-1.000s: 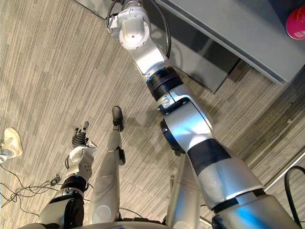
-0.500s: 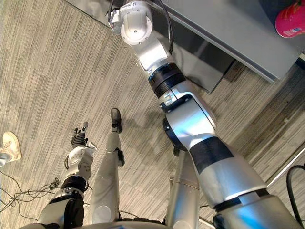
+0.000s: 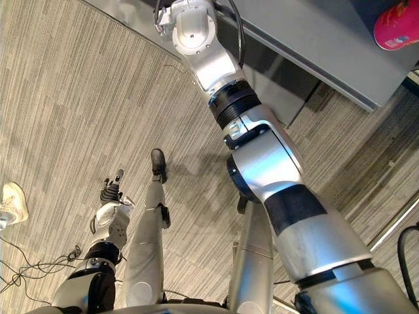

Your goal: Put the gum and the chips on the shelf.

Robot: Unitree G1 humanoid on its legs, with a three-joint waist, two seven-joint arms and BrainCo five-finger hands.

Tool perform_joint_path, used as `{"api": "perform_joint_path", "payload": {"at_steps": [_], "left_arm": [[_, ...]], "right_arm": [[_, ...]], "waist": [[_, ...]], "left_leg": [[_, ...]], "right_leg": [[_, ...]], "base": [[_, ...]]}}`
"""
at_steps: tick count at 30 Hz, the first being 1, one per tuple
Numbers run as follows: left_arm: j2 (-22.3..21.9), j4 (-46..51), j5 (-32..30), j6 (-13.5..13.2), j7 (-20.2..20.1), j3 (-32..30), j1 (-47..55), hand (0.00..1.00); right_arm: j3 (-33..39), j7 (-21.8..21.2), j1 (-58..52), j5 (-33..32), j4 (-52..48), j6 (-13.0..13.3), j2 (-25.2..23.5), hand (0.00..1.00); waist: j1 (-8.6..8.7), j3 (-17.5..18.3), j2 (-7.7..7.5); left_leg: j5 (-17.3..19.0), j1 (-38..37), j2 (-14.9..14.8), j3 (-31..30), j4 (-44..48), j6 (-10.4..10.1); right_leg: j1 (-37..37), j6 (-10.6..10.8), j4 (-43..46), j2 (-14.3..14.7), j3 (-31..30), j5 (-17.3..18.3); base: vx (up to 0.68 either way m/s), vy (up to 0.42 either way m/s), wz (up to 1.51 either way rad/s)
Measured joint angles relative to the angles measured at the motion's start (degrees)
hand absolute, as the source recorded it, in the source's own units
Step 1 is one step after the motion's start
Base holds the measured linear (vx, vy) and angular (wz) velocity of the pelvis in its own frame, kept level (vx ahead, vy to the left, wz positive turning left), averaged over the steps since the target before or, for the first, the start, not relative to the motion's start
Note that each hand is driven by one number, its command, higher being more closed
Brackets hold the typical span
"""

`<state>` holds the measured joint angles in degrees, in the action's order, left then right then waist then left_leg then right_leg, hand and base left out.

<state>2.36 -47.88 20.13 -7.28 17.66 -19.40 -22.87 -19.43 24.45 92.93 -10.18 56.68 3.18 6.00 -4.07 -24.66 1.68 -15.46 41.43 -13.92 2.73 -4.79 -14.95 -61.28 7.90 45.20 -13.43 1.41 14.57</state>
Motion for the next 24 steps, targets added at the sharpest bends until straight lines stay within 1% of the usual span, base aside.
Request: {"api": "perform_joint_path", "payload": {"at_steps": [3, 9, 14, 17, 19, 21, 23, 24], "left_arm": [[0.05, 0.14, -0.01, -0.09, -0.08, 0.02, -0.03, 0.0], [0.04, 0.18, -0.1, -0.05, -0.64, 0.05, 0.03, 0.0], [0.09, 0.21, -0.33, -0.03, -1.9, 0.89, 0.17, 0.0], [0.08, 0.22, -0.83, -0.01, -2.74, 1.28, 0.53, 0.0], [0.11, 0.37, -1.16, 0.0, -3.0, 1.62, 1.27, 0.0], [0.11, 1.0, -1.27, 0.0, -3.49, 2.29, 2.93, 0.0], [0.2, 1.18, -1.3, 0.0, -4.22, 3.08, 4.52, 0.0], [0.14, 1.61, -1.66, 0.04, -4.48, 3.97, 5.86, 0.0]], "right_arm": [[-0.16, -0.14, -0.36, 0.0, 0.55, -0.04, -0.02, 0.0], [-0.35, -2.81, -3.08, -0.01, 0.52, 0.02, -0.37, 0.0], [-1.85, -5.25, -5.77, -0.12, 0.34, 0.12, -1.19, 0.0], [-2.58, -7.54, -8.26, -1.9, -0.45, 0.79, -2.02, 0.0], [-3.57, -8.92, -10.98, -2.67, -1.55, 0.88, -1.95, 0.0], [-3.25, -10.04, -15.54, -3.88, -4.11, 0.98, -1.41, 0.0], [-0.93, -10.88, -20.66, -4.5, -7.67, 1.29, -1.07, 0.0], [1.21, -11.01, -25.23, -4.97, -11.66, 1.64, -0.45, 0.0]], "waist": [[0.06, -0.02, 0.01], [0.01, -0.03, -0.01], [0.01, -0.04, -0.03], [-0.04, -0.17, -0.34], [-0.1, -0.26, -0.49], [-0.07, -0.28, -0.59], [-0.17, -0.18, -0.93], [-0.27, -0.16, -1.19]], "left_leg": [[0.34, -0.92, -0.08, -0.25, 0.75, -0.37], [0.77, -1.8, -0.25, -0.62, 2.1, -0.45], [2.49, -1.82, -0.67, -1.77, 5.65, -0.52], [4.06, -2.0, -0.85, -2.08, 8.63, -0.41], [5.16, -2.91, -0.98, -2.28, 10.42, -0.43], [6.5, -4.7, -1.42, -2.57, 12.07, -0.39], [7.7, -6.72, -1.69, -2.8, 13.22, -0.34], [8.42, -8.51, -1.73, -2.72, 13.55, -0.25]], "right_leg": [[1.5, 0.0, -0.26, -0.02, 0.2, 0.01], [3.1, -0.01, -0.1, -0.01, 0.48, 0.02], [5.35, -0.02, -0.07, 0.07, 1.31, 0.03], [7.12, -0.03, -0.15, 0.18, 1.45, 0.03], [9.08, -0.02, -0.48, 0.25, 1.67, 0.03], [12.63, -0.02, -1.6, 0.5, 2.5, 0.03], [15.82, -0.01, -2.61, 0.68, 2.94, 0.07], [18.13, 0.02, -3.4, 0.7, 3.12, 0.08]], "base": [[0.01, -0.069, -0.01], [-0.01, -0.06, -0.01], [0.0, -0.051, 0.01], [0.01, -0.031, -0.02], [0.03, -0.009, -0.05], [0.04, 0.01, -0.04], [0.06, 0.025, -0.05], [0.09, 0.038, -0.08]]}}
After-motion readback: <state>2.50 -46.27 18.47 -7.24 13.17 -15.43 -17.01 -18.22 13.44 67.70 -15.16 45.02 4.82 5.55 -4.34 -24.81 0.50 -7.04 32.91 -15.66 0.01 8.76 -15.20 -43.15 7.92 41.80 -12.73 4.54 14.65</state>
